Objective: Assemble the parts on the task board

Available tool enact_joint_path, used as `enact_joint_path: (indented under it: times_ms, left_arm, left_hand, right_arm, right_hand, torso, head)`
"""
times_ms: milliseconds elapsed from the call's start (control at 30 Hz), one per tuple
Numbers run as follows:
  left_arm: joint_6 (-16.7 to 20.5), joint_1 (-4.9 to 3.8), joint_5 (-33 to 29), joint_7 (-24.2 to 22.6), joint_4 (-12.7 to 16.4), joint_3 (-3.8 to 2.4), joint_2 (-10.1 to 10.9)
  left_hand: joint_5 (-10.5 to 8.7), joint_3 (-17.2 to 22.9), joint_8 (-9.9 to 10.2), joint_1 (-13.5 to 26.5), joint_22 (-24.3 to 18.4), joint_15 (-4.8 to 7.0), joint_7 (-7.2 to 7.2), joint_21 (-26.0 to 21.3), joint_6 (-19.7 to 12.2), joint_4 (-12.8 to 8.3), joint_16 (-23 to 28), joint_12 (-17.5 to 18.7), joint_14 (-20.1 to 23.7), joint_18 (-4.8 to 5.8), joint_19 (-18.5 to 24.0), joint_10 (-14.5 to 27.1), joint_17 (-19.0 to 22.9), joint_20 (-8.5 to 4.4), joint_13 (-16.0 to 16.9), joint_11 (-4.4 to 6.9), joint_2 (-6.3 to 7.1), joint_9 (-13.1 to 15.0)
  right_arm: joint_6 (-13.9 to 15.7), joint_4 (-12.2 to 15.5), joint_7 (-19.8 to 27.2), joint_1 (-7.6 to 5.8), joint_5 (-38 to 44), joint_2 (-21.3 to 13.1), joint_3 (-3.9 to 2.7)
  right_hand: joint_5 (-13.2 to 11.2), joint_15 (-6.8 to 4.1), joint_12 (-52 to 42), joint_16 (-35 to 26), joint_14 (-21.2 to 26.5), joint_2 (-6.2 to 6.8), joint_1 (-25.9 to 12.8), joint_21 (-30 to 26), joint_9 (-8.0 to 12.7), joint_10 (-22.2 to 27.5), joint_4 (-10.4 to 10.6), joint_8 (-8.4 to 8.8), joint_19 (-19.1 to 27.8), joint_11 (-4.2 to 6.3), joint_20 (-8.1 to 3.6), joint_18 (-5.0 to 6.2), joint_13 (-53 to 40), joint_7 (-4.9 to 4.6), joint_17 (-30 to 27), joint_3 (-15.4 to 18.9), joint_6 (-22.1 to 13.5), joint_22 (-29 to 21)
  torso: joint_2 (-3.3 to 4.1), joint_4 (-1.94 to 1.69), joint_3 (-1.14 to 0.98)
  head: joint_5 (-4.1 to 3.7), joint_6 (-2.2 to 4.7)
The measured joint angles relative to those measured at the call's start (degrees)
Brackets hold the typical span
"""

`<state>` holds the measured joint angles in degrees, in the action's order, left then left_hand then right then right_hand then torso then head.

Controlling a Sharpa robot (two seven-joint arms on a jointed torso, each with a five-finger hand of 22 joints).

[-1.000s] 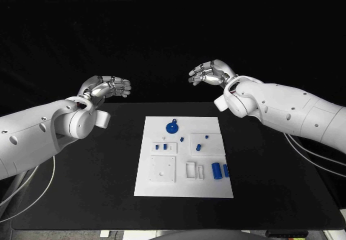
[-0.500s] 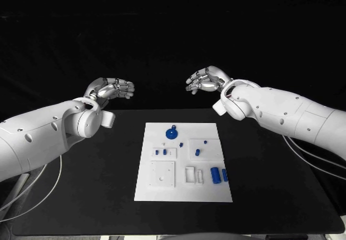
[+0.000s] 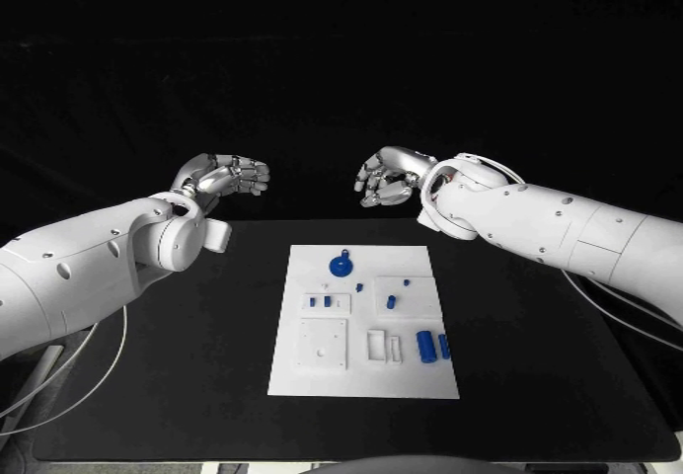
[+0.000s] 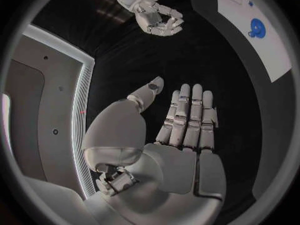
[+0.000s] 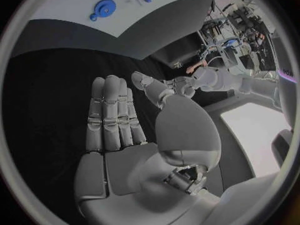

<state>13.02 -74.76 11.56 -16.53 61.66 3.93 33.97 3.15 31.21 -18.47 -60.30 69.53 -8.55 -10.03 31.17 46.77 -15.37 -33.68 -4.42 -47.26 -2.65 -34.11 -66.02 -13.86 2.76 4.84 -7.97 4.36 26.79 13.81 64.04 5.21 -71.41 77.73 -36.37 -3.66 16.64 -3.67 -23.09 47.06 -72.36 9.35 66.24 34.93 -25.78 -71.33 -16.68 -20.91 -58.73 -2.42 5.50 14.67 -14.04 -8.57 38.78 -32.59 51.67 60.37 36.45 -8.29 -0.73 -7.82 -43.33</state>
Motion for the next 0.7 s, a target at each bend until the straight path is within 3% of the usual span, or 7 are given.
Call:
enact_joint_path:
  times_ms: [100,167,333,467,567,700]
  left_arm:
    - [-0.1,0.0,0.0,0.1,0.0,0.02,0.0]
    - [-0.1,0.0,0.0,0.1,0.0,0.03,-0.1]
    - [-0.3,0.22,0.0,0.2,0.2,0.05,-0.1]
    - [-0.4,0.37,0.0,0.2,0.4,0.07,-0.1]
    - [-0.4,0.42,0.0,0.3,0.7,0.07,-0.1]
    - [-0.5,0.51,0.1,0.3,1.0,0.07,-0.1]
  left_hand:
    - [0.0,0.0,0.0,0.0,0.0,0.2,0.0,0.0,0.0,0.0,0.0,0.0,-0.2,0.0,0.0,0.0,0.0,0.0,0.0,0.0,0.0,0.0]
    - [0.0,0.0,0.0,0.0,0.0,0.2,0.0,0.0,0.0,0.0,0.0,0.0,-0.2,0.0,0.0,0.0,-0.1,0.0,0.0,0.0,0.0,0.0]
    - [0.0,0.0,0.0,0.0,0.0,0.2,0.0,-0.1,0.0,0.0,0.0,0.0,-0.2,0.01,0.0,0.0,0.0,0.0,0.0,0.0,0.0,0.0]
    - [0.0,0.0,0.0,0.0,0.0,0.19,0.0,-0.2,0.0,0.0,0.0,0.0,-0.2,0.01,0.0,0.0,-0.1,0.0,0.0,0.0,0.0,0.0]
    - [0.0,0.0,0.0,-0.2,0.0,0.0,0.0,-0.2,0.0,0.0,0.0,0.0,-0.4,0.03,0.0,0.0,-0.1,0.0,0.0,0.0,-0.23,0.0]
    - [0.0,0.0,0.0,-0.2,0.0,0.0,0.0,-0.2,0.0,0.0,0.0,0.0,-0.4,0.03,0.0,0.0,-0.1,0.0,0.0,0.0,-0.22,0.0]
  right_arm:
    - [-0.4,0.5,-1.2,-0.07,4.5,0.3,0.98]
    - [-1.0,0.9,-2.2,-0.04,7.2,0.5,1.64]
    - [-3.3,1.7,-4.9,0.0,15.0,2.1,4.58]
    - [-4.7,1.2,-6.3,0.06,19.7,3.8,7.4]
    - [-5.3,0.5,-6.9,0.23,22.5,4.7,8.58]
    - [-5.7,-0.3,-7.5,0.47,25.1,5.3,9.62]
  right_hand:
    - [-0.4,-1.26,-5.7,5.6,-2.1,0.45,0.4,4.3,-0.3,-3.4,-0.1,0.0,-3.5,1.43,-2.11,-0.01,-5.9,1.33,4.7,0.8,1.1,3.2]
    - [-0.9,-1.89,-11.7,10.4,-1.4,0.47,0.4,7.4,-0.4,-1.9,-0.2,0.53,-4.4,2.11,-3.1,0.0,-12.9,1.75,9.0,1.0,1.5,6.2]
    - [-3.9,-2.58,-22.9,18.0,-0.5,1.94,-0.6,12.5,-0.9,2.2,0.2,1.45,-5.7,2.5,-4.87,-0.14,-26.9,2.41,15.7,-1.5,2.0,11.5]
    - [-5.2,-2.25,-30.5,19.9,0.2,2.9,-0.5,13.8,-1.3,4.3,0.2,1.84,-5.6,2.52,-5.0,-0.54,-36.3,2.22,18.0,-3.8,2.0,13.7]
    - [-5.9,-2.18,-38.0,21.4,0.3,3.4,-0.2,14.9,-1.5,4.7,0.3,2.58,-5.9,2.47,-5.31,-0.86,-44.1,2.19,19.8,-4.8,2.0,14.6]
    - [-6.5,-2.18,-41.0,22.2,0.3,3.47,-0.2,15.4,-1.8,4.8,0.1,2.63,-6.0,2.48,-5.41,-0.5,-47.5,2.18,20.9,-5.6,2.0,14.6]
  torso:
    - [0.02,0.05,-0.03]
    - [0.07,0.07,-0.02]
    - [0.18,0.01,0.0]
    - [0.25,-0.07,-0.01]
    - [0.29,-0.1,0.0]
    - [0.36,-0.12,-0.01]
  head:
    - [0.12,0.13]
    - [0.21,0.21]
    - [0.47,0.24]
    - [0.58,0.24]
    - [0.55,0.16]
    - [0.53,0.04]
